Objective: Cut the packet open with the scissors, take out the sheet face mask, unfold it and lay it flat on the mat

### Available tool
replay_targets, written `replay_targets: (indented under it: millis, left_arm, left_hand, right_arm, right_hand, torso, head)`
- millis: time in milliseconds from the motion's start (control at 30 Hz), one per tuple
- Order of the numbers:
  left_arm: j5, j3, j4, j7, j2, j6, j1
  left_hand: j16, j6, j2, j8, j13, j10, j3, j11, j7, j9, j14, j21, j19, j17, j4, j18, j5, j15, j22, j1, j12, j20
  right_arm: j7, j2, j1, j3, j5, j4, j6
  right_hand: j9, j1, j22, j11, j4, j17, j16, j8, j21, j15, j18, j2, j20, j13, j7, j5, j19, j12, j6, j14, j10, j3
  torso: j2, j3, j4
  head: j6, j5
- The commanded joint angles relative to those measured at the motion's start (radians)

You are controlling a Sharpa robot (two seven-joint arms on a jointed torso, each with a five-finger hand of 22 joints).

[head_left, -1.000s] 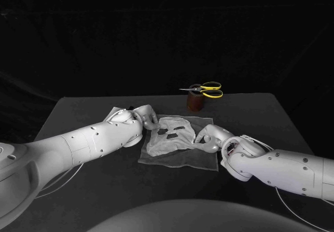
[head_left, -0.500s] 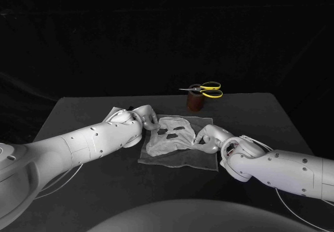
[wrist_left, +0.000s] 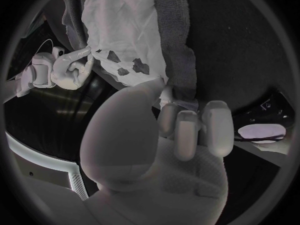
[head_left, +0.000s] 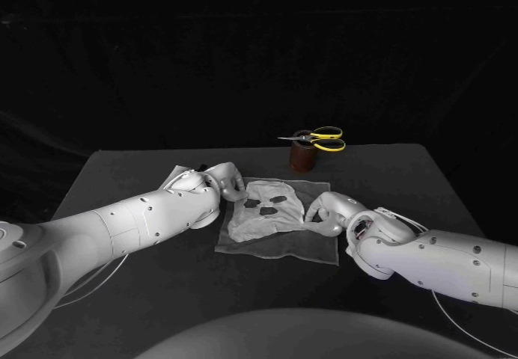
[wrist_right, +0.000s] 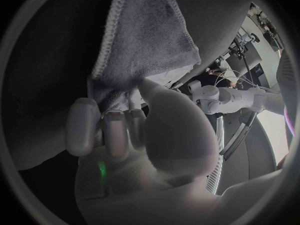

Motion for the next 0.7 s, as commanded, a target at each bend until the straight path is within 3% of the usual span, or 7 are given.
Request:
replay_targets:
  millis: [33,400,533,600,700]
  left_arm:
    - [-0.021,-0.002,-0.012,0.007,-0.001,-0.015,-0.004]
    - [-0.032,-0.002,-0.026,0.012,0.000,-0.035,-0.004]
    - [-0.032,-0.002,-0.026,0.014,-0.002,-0.035,-0.004]
    - [-0.031,-0.002,-0.026,0.014,-0.002,-0.034,-0.004]
    - [-0.024,-0.002,-0.023,0.021,-0.005,-0.035,-0.004]
  left_hand:
    - [0.006,0.005,0.001,0.003,0.001,0.019,0.049,-0.013,0.000,0.000,0.100,0.002,0.003,0.249,-0.042,-0.014,0.003,-0.004,0.062,-0.002,0.002,-0.001]
    - [0.006,0.005,0.000,0.004,0.002,0.020,0.052,-0.013,0.000,0.001,0.100,0.004,0.005,0.250,-0.044,-0.015,0.003,-0.004,0.064,-0.004,0.002,-0.001]
    - [0.006,0.005,0.000,0.005,0.001,0.019,0.054,-0.013,0.001,0.002,0.101,0.004,0.005,0.251,-0.044,-0.015,0.003,-0.004,0.064,-0.005,0.001,-0.001]
    - [0.007,0.005,0.000,0.005,-0.002,0.018,0.054,-0.013,0.001,0.002,0.101,0.004,0.005,0.251,-0.044,-0.015,0.003,-0.004,0.065,-0.005,0.000,-0.001]
    - [0.006,0.004,-0.002,0.005,-0.012,0.013,0.056,-0.013,0.001,0.003,0.100,0.004,0.005,0.250,-0.045,-0.015,0.003,-0.004,0.065,-0.008,-0.005,-0.001]
  right_arm:
    - [-0.045,-0.011,-0.006,-0.006,-0.070,-0.015,0.102]
    - [-0.053,-0.020,-0.006,-0.006,-0.087,-0.016,0.143]
    - [-0.044,-0.024,-0.006,-0.006,-0.083,-0.013,0.125]
    - [-0.032,-0.027,-0.006,-0.006,-0.076,-0.010,0.089]
    - [0.005,-0.031,-0.006,-0.007,-0.067,-0.006,0.007]
  right_hand:
    - [0.037,0.005,0.176,-0.004,-0.035,0.214,0.006,0.034,0.007,-0.037,-0.014,-0.007,0.000,0.196,-0.007,0.003,0.009,0.005,0.007,0.124,0.084,0.041]
    - [0.039,-0.004,0.175,-0.003,-0.034,0.211,0.003,0.038,0.000,-0.036,-0.013,-0.012,0.001,0.195,-0.007,0.003,0.006,0.003,0.006,0.123,0.084,0.047]
    - [0.040,-0.008,0.173,-0.003,-0.034,0.209,0.001,0.039,-0.006,-0.035,-0.011,-0.017,0.001,0.193,-0.007,0.003,0.004,-0.001,0.003,0.122,0.083,0.049]
    - [0.039,-0.030,0.168,-0.002,-0.027,0.201,-0.007,0.037,-0.027,-0.035,-0.007,-0.036,0.002,0.166,-0.007,0.001,-0.005,-0.044,-0.007,0.120,0.074,0.042]
    - [0.024,-0.108,0.152,0.023,0.014,0.187,-0.021,-0.001,-0.085,-0.018,0.003,-0.086,0.006,0.138,0.026,0.001,-0.030,-0.093,-0.068,0.115,0.059,-0.012]
  torso:
    - [0.000,0.0000,0.0004]
    - [0.000,0.0004,0.0012]
    - [0.000,-0.0001,0.0005]
    - [0.000,-0.0005,0.0001]
    - [0.000,0.0002,0.0007]
  head:
    - [0.000,-0.001]
    - [0.000,-0.001]
    - [0.000,0.001]
    - [0.000,0.001]
    - [0.000,0.000]
